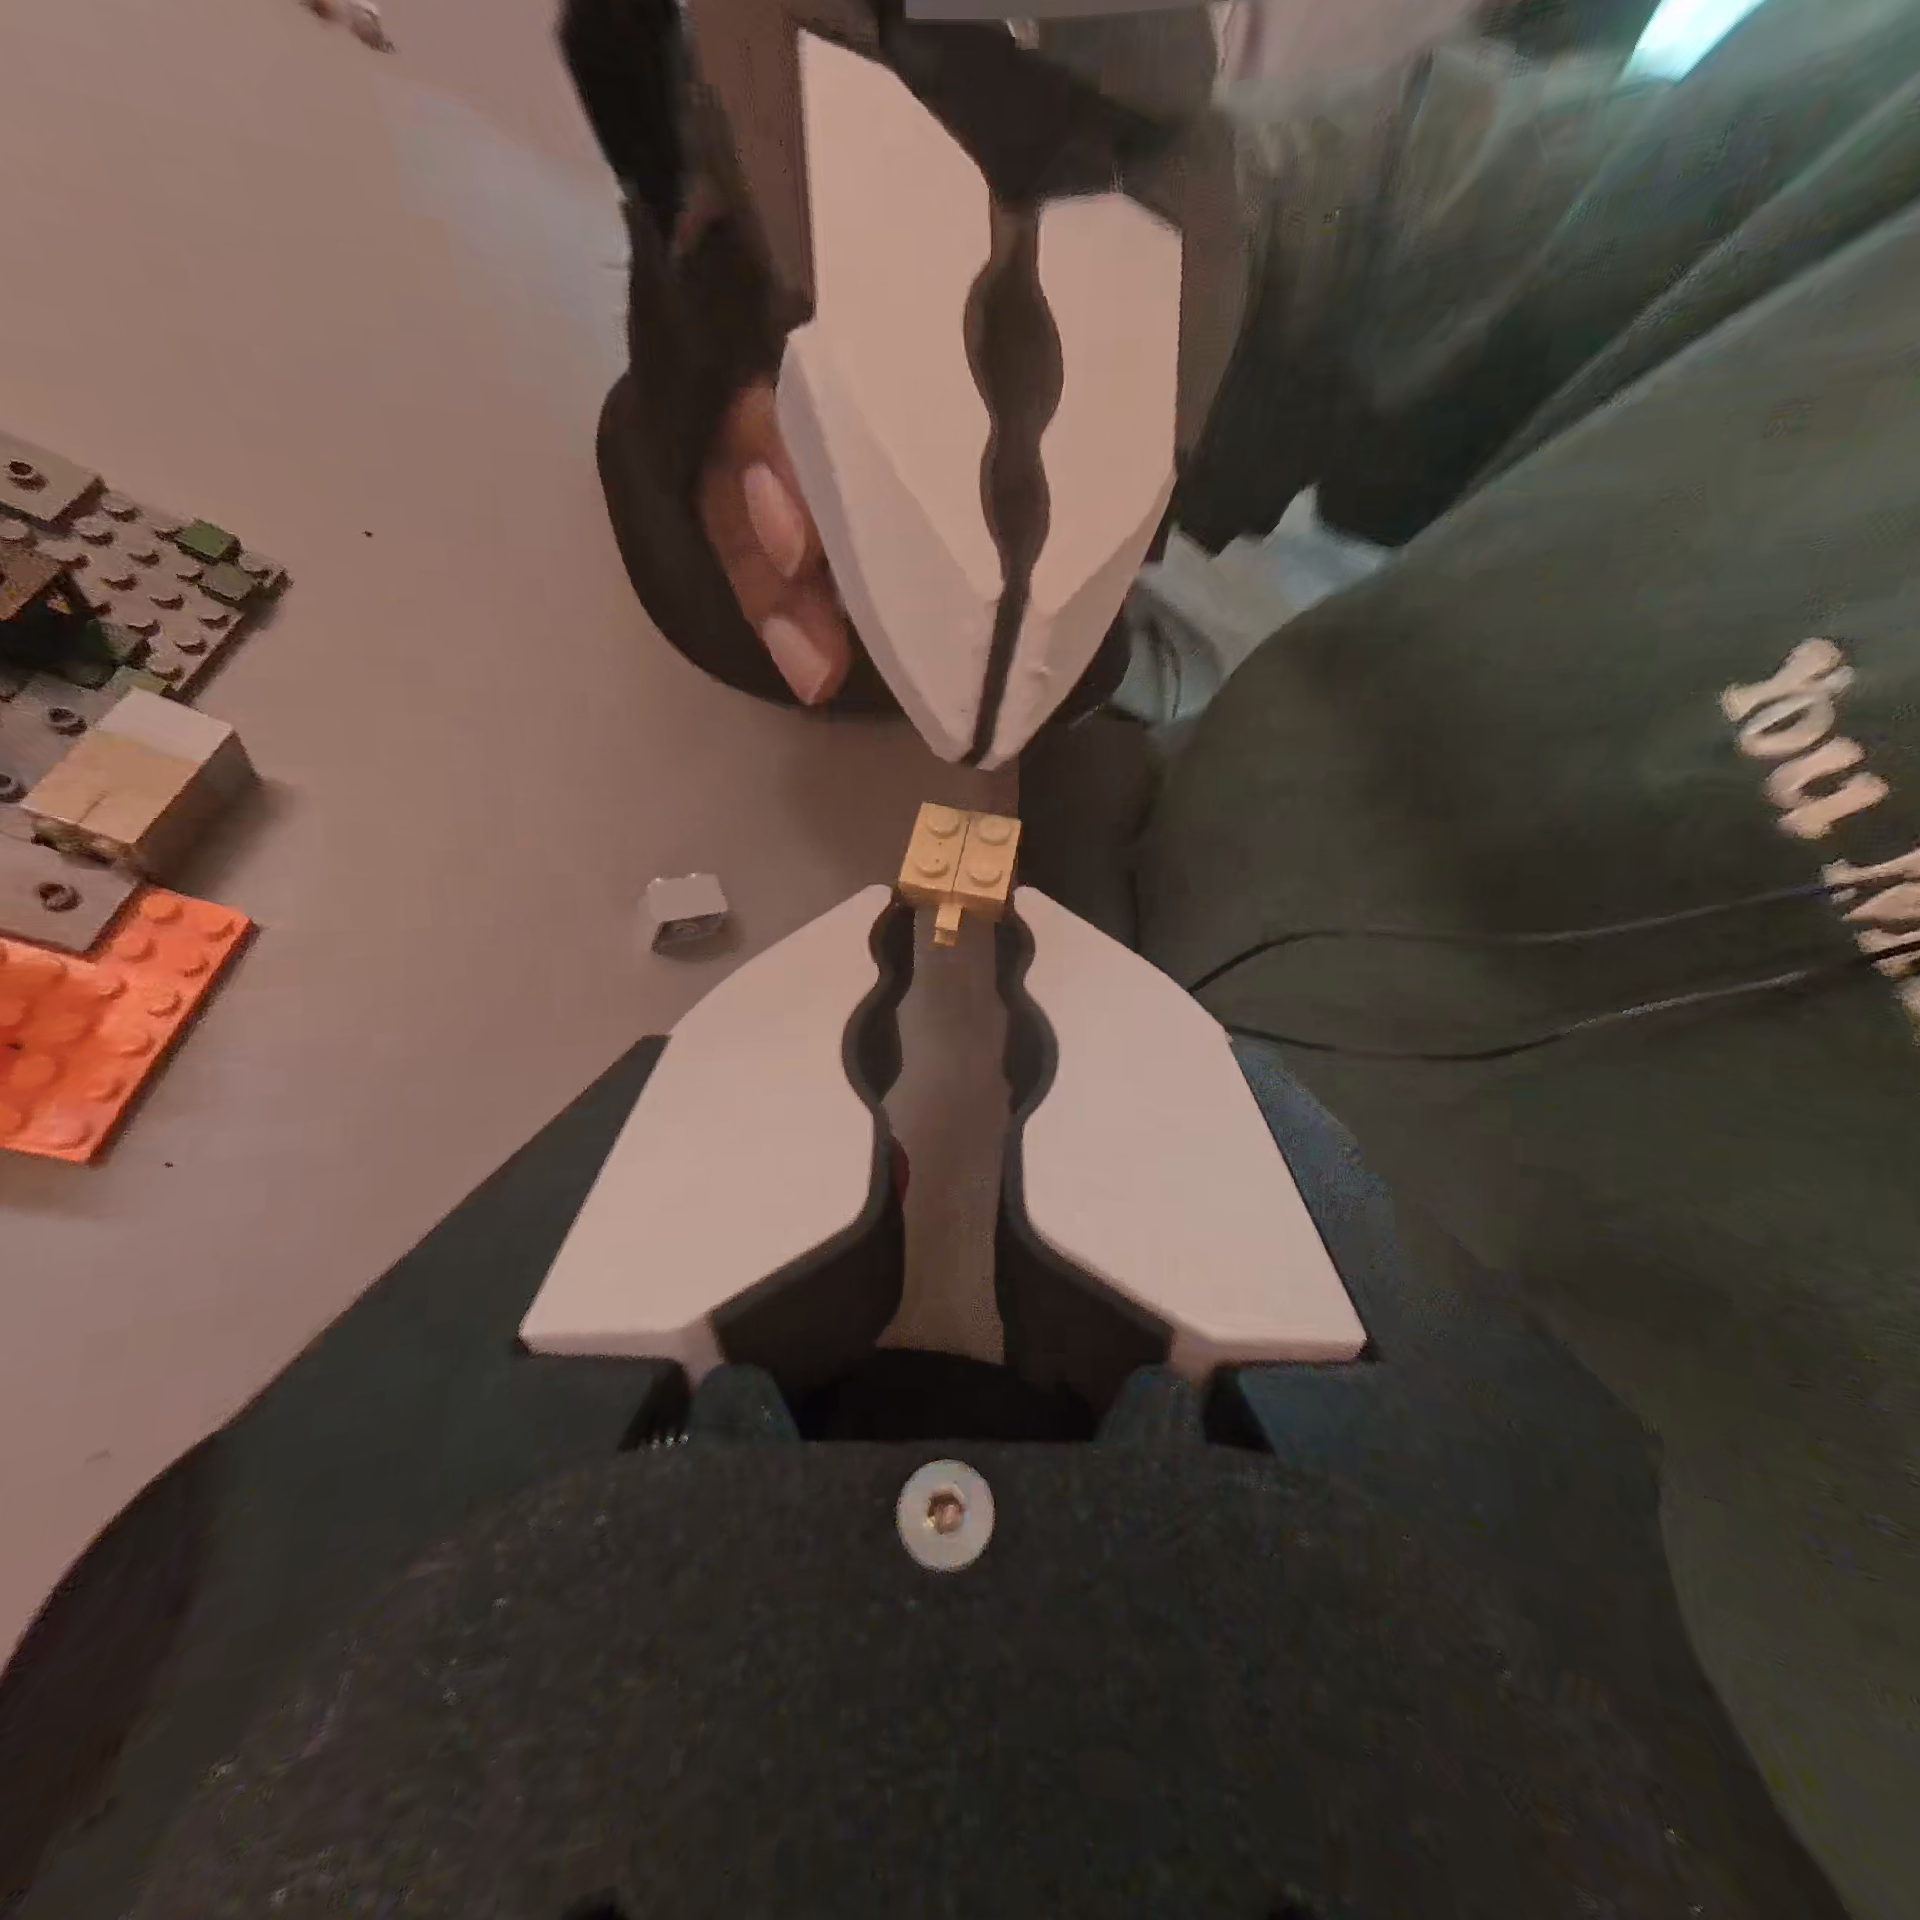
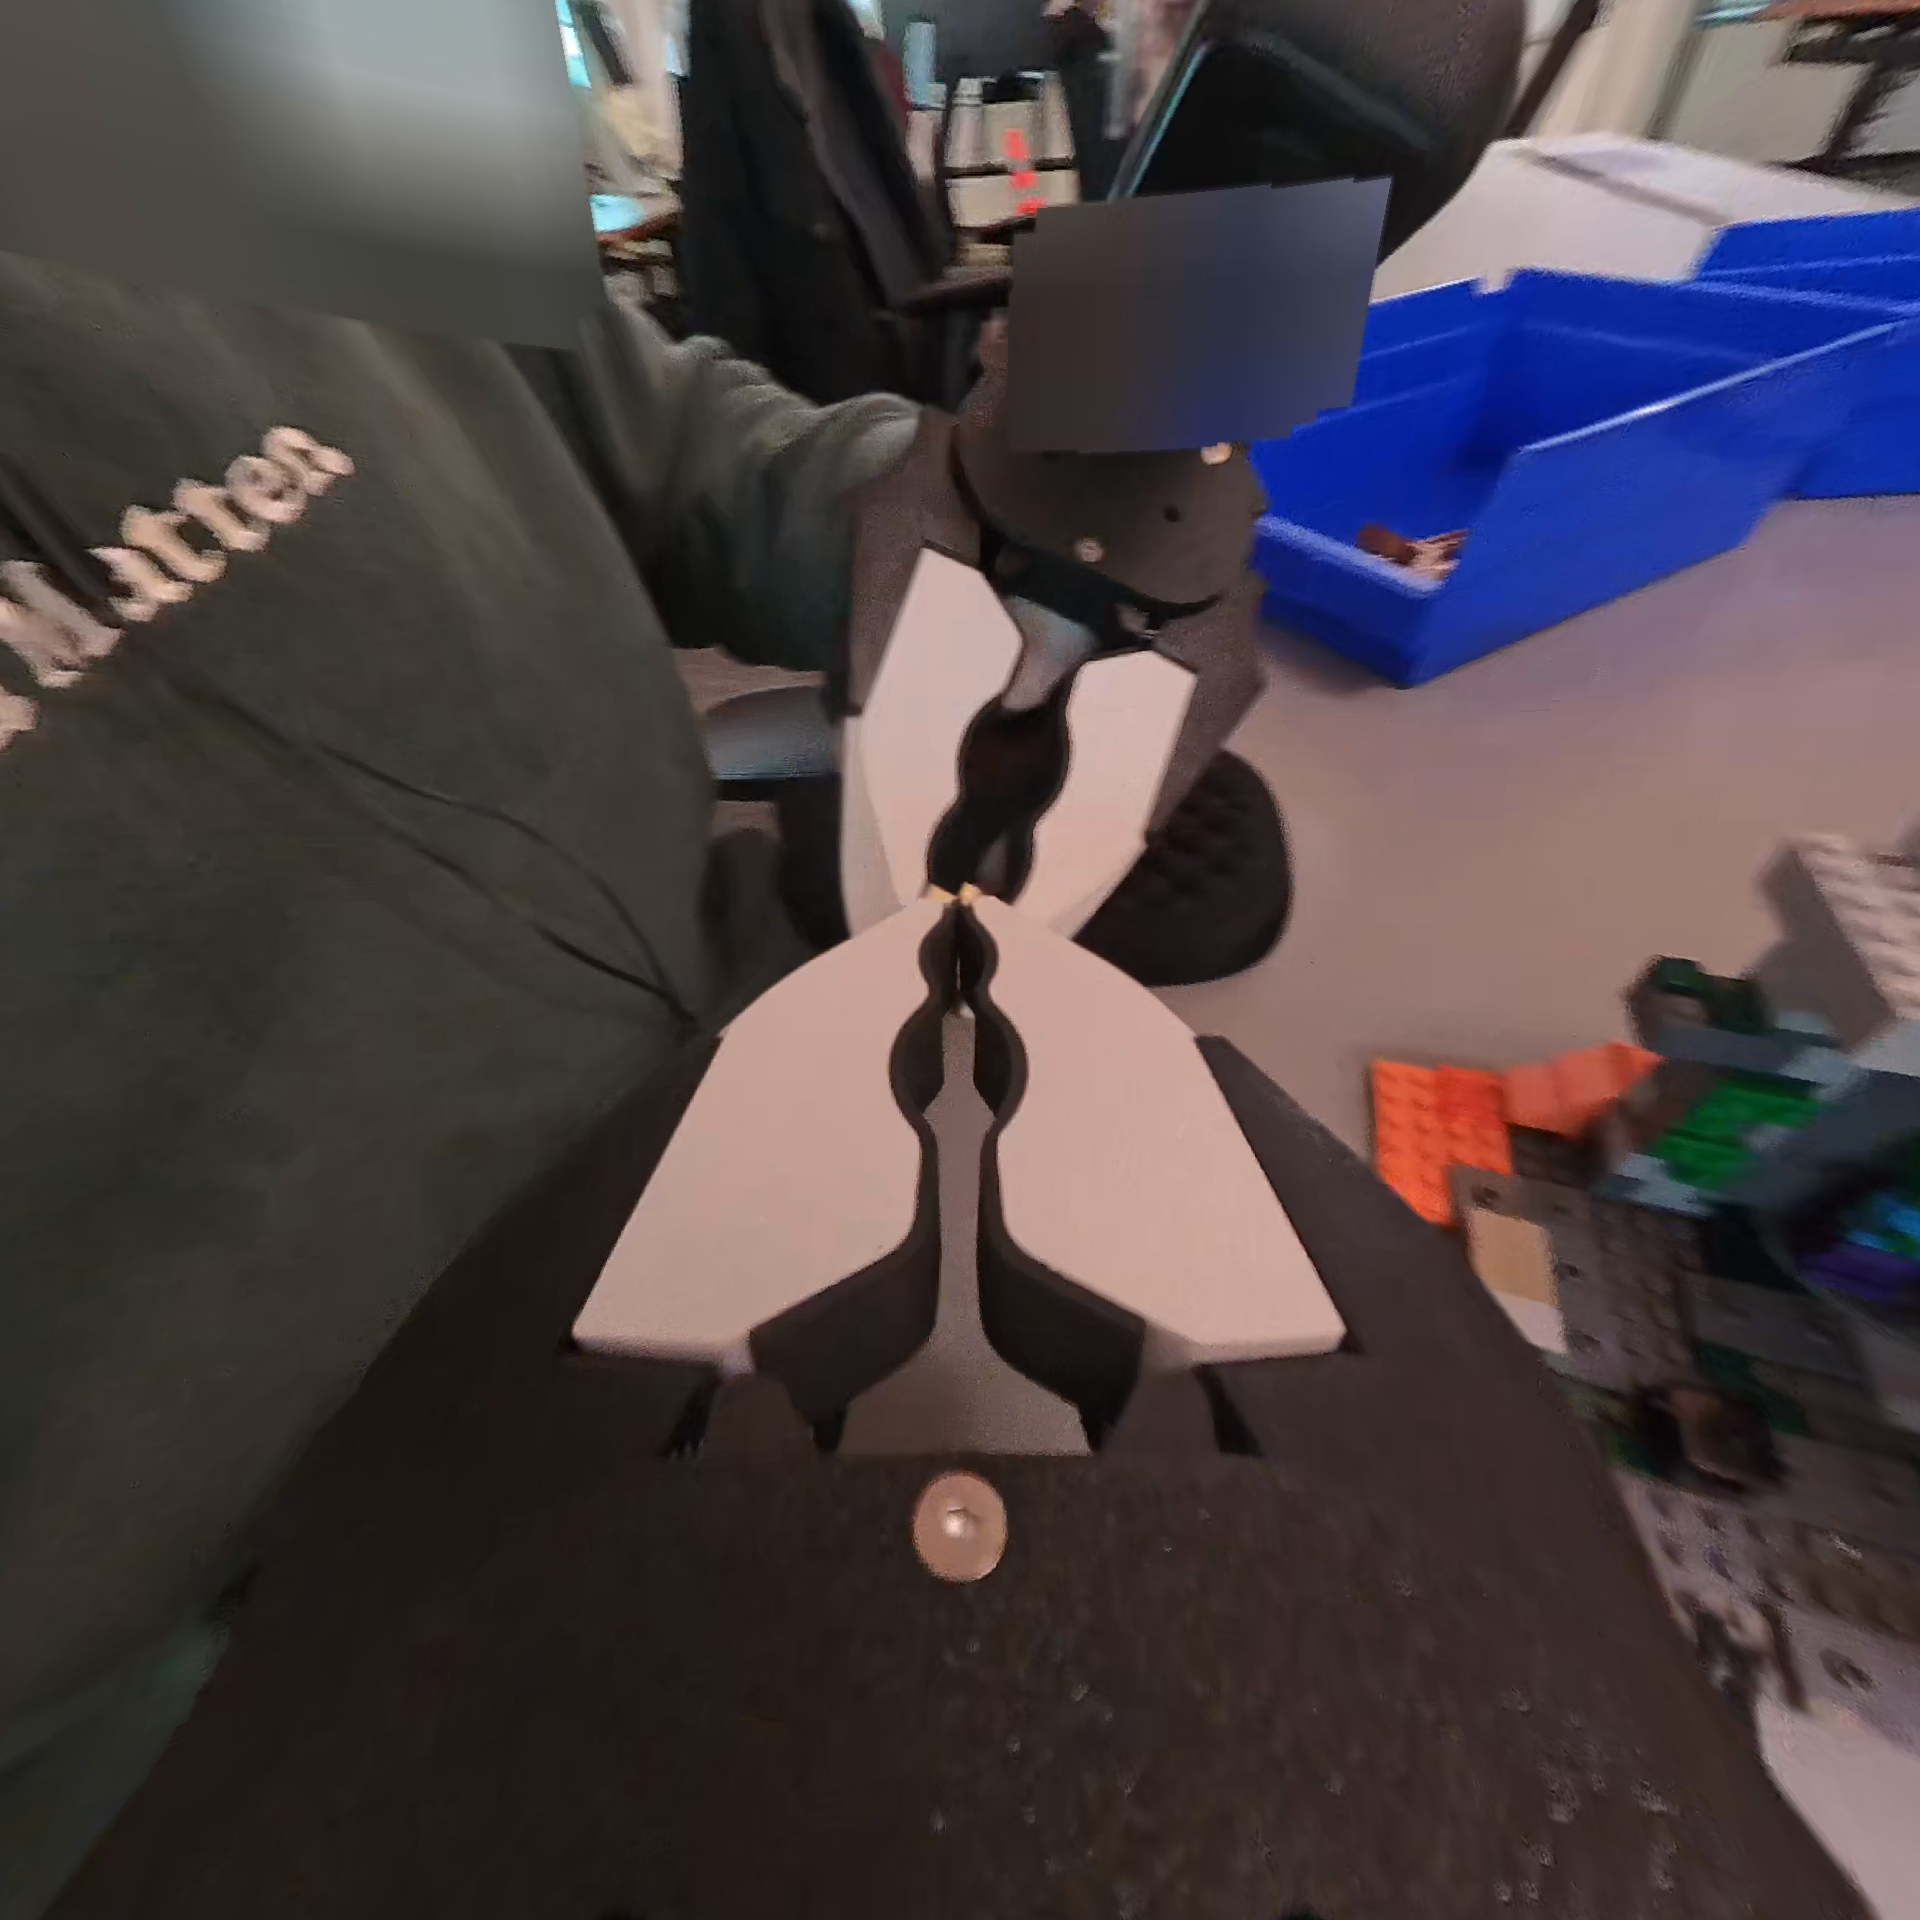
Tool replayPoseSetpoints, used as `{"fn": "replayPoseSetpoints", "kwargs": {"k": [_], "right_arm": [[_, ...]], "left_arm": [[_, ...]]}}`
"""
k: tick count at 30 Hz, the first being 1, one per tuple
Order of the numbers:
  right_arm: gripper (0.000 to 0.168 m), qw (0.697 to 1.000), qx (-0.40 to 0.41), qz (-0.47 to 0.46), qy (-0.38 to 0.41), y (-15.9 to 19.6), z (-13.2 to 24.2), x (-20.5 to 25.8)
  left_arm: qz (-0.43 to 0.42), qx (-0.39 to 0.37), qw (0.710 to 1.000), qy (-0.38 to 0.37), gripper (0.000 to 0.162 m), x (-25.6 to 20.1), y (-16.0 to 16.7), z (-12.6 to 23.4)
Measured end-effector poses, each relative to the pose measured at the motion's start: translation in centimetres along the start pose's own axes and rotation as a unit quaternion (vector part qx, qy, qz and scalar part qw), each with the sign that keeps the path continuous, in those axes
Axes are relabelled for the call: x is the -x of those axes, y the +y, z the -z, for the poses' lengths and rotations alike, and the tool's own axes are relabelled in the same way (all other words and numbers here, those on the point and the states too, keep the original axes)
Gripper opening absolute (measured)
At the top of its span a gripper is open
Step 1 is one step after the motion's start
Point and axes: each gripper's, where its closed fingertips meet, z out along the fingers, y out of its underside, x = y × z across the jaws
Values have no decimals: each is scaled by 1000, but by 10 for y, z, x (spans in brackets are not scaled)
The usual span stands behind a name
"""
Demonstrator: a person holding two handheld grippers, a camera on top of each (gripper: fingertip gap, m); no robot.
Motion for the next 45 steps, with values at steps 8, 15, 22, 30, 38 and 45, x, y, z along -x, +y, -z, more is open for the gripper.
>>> {"fn": "replayPoseSetpoints", "kwargs": {"k": [8,15,22,30,38,45], "right_arm": [[28,975,-1,133,179,-15,7,-17],[23,947,66,248,191,-19,-3,-17],[23,936,110,304,137,-23,-4,-8],[8,971,99,213,37,-16,-3,1],[8,992,31,-3,-120,-12,8,10],[8,979,94,75,-165,-10,7,23]], "left_arm": [[185,-209,948,152,16,0,-38,37],[194,-215,940,180,16,-15,-43,35],[203,-191,943,180,16,-18,-36,29],[173,-156,955,182,17,-29,-33,14],[148,-158,957,192,24,-37,-37,17],[179,-136,947,228,20,-42,-31,9]]}}
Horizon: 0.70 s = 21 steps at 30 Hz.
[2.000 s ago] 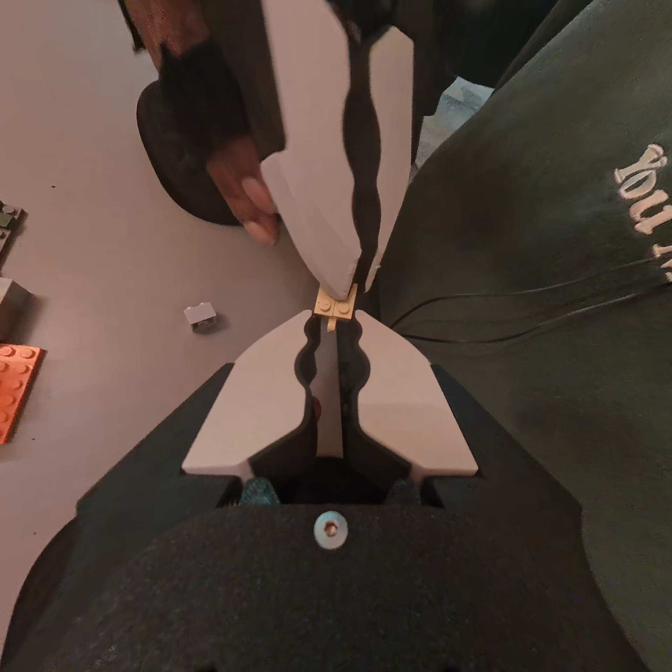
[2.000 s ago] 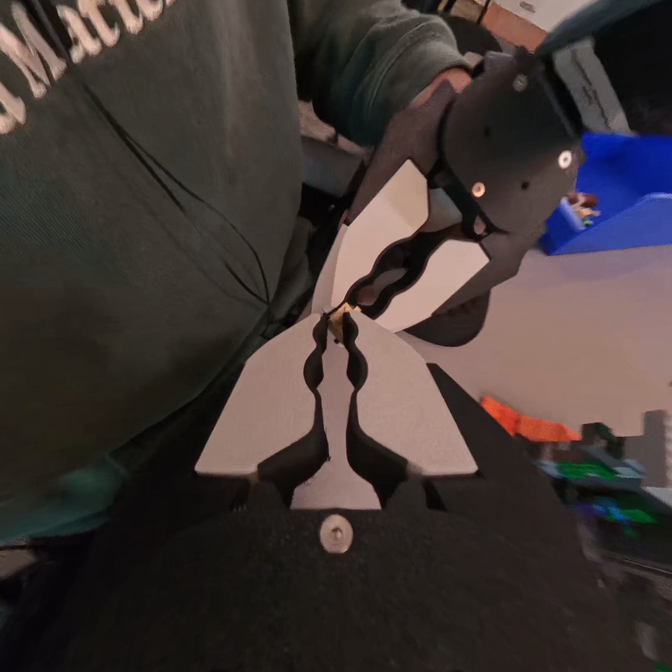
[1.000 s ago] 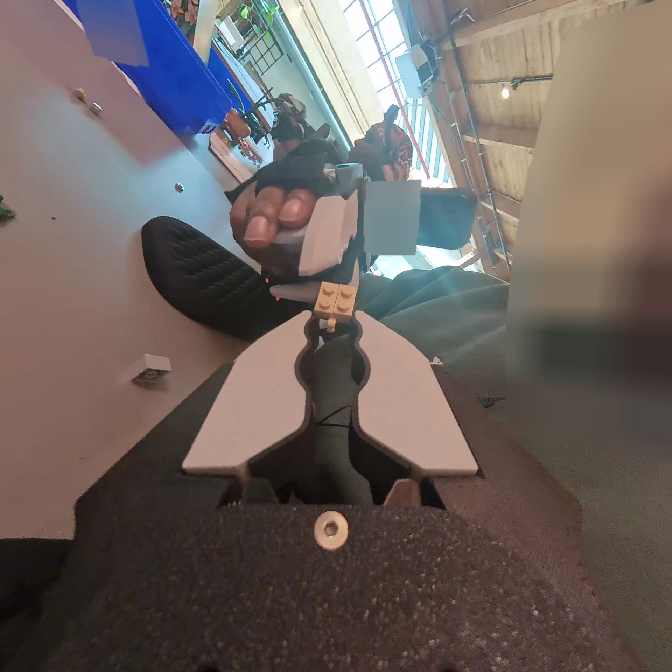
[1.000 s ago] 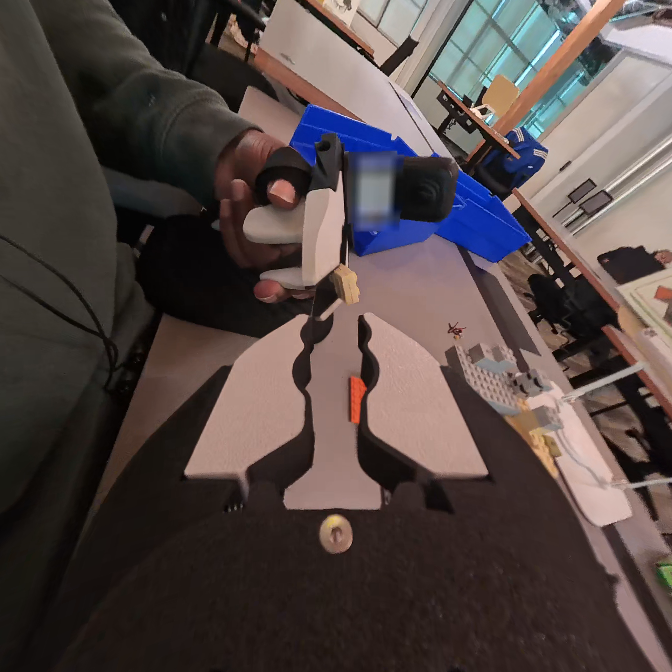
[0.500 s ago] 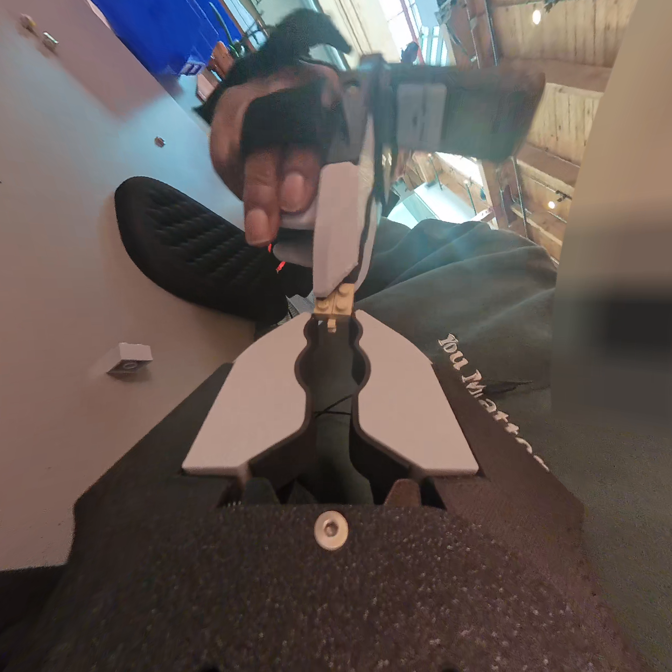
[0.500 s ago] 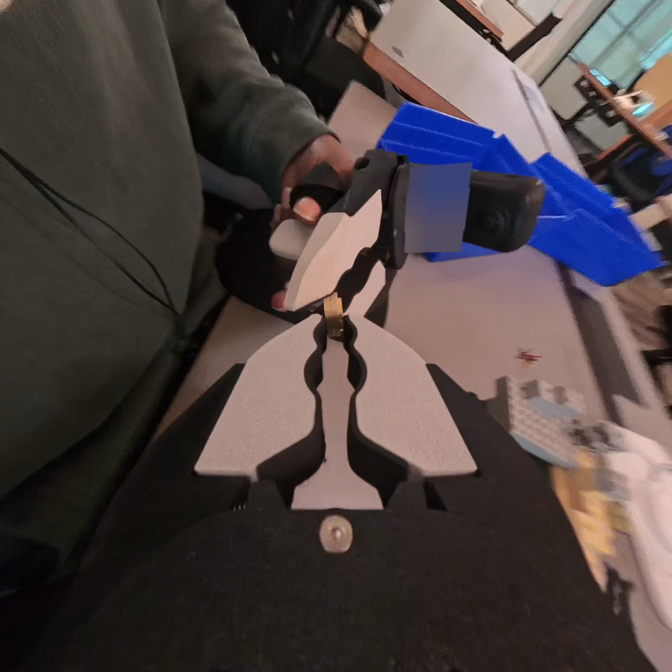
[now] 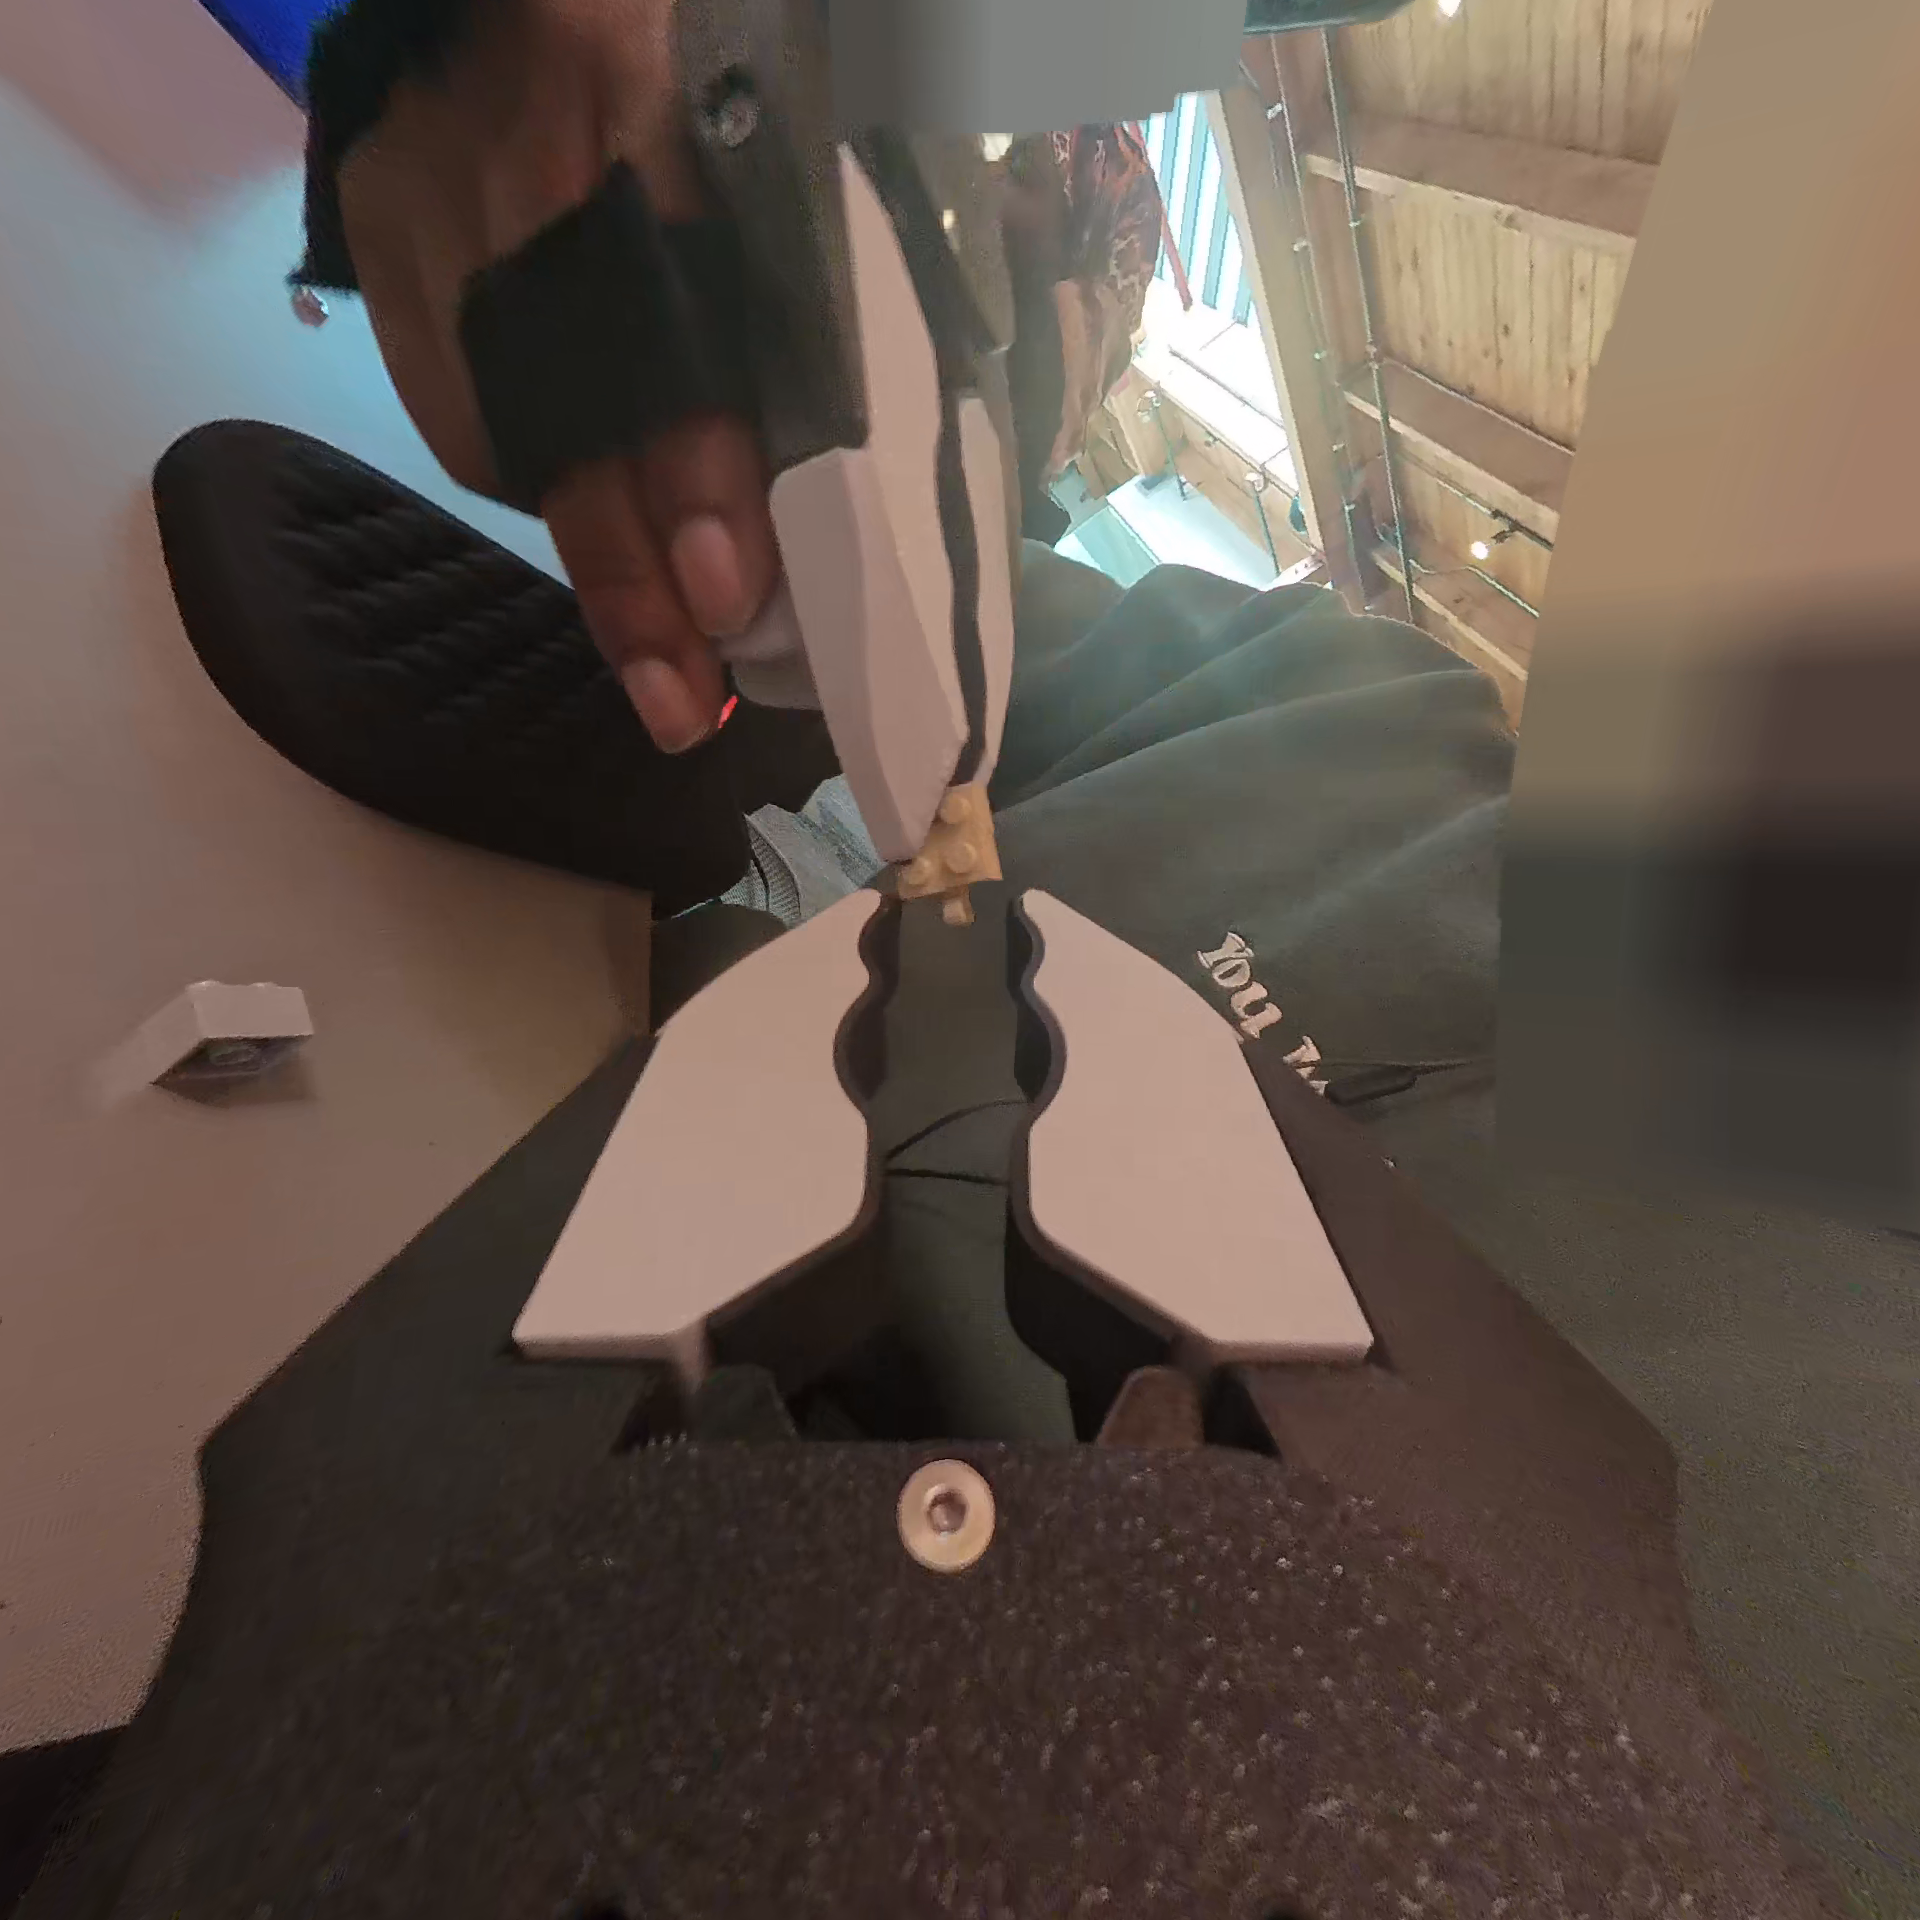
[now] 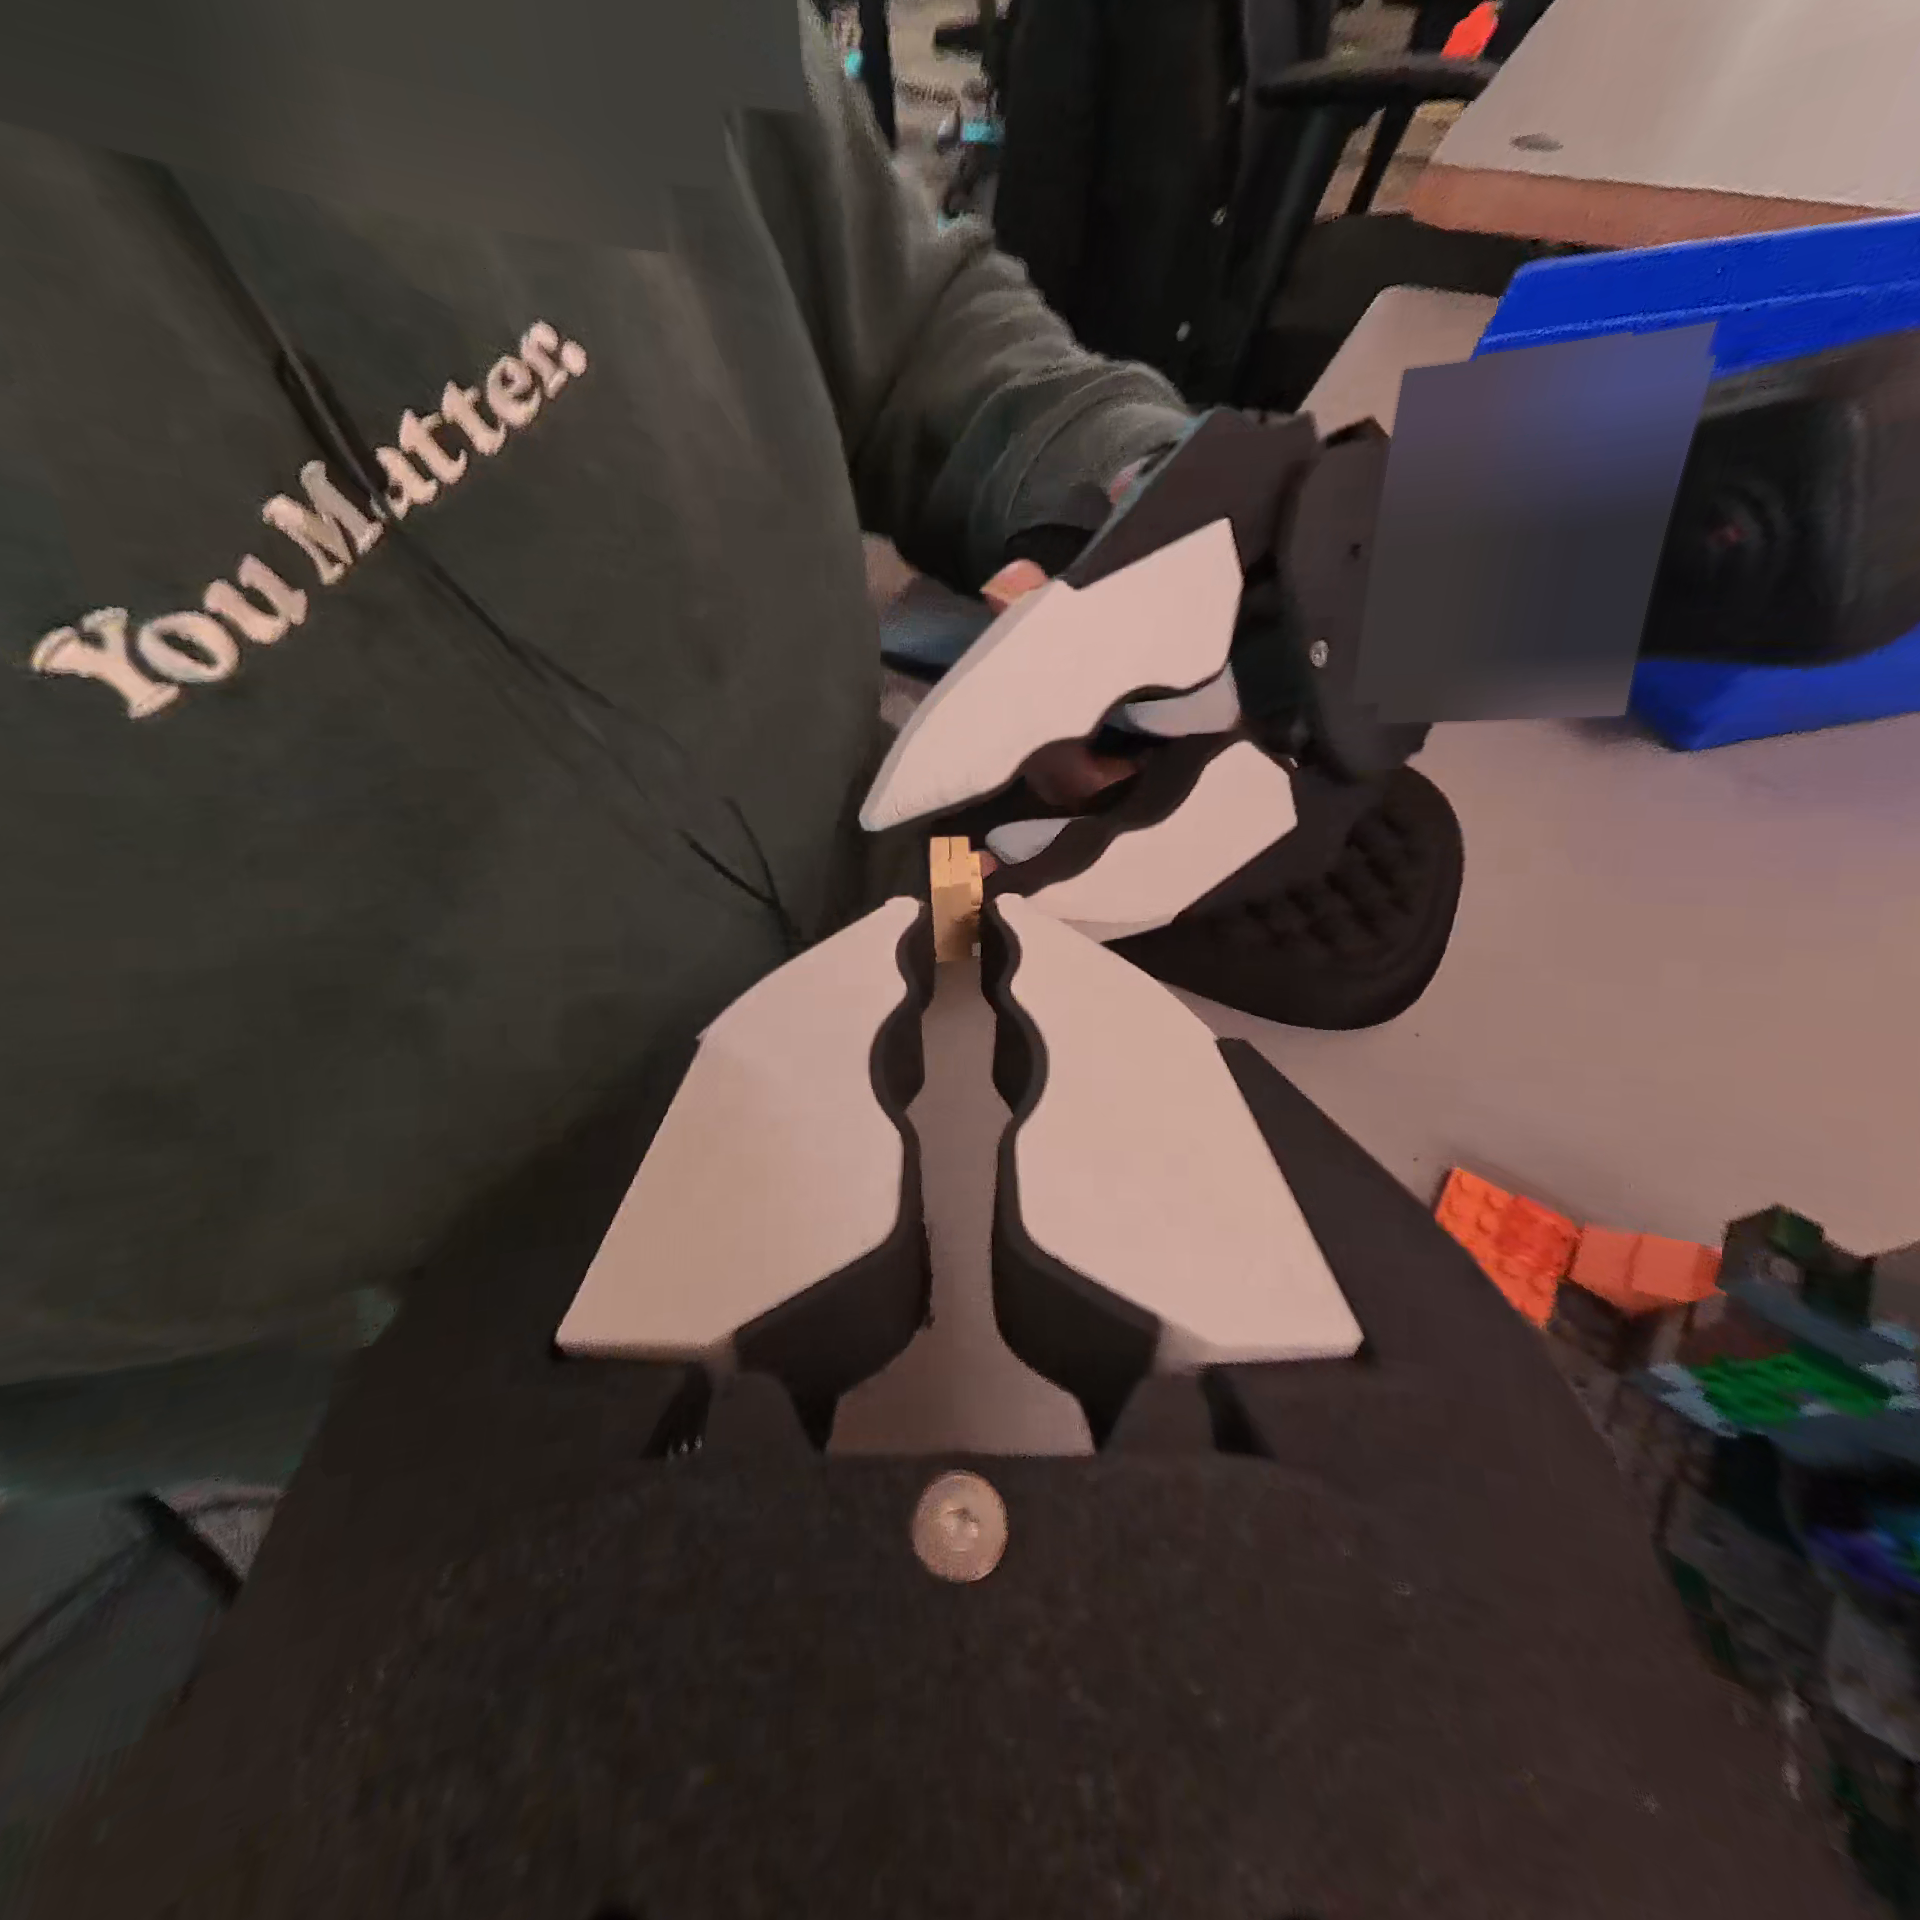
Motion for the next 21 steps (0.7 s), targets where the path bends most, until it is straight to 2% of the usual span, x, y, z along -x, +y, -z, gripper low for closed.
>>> {"fn": "replayPoseSetpoints", "kwargs": {"k": [5,11,13,15,21], "right_arm": [[8,995,80,62,-9,-1,-2,3],[8,986,139,87,-32,4,-5,7],[8,981,166,93,-37,9,-6,8],[8,979,171,99,-40,8,-8,9],[8,982,159,97,-28,5,-9,4]], "left_arm": [[0,17,1000,-7,22,3,4,-3],[-5,27,1000,10,19,-2,8,-6],[2,31,999,18,31,-3,10,-8],[-6,22,1000,3,18,2,8,-8],[-41,14,999,-10,18,2,5,-5]]}}
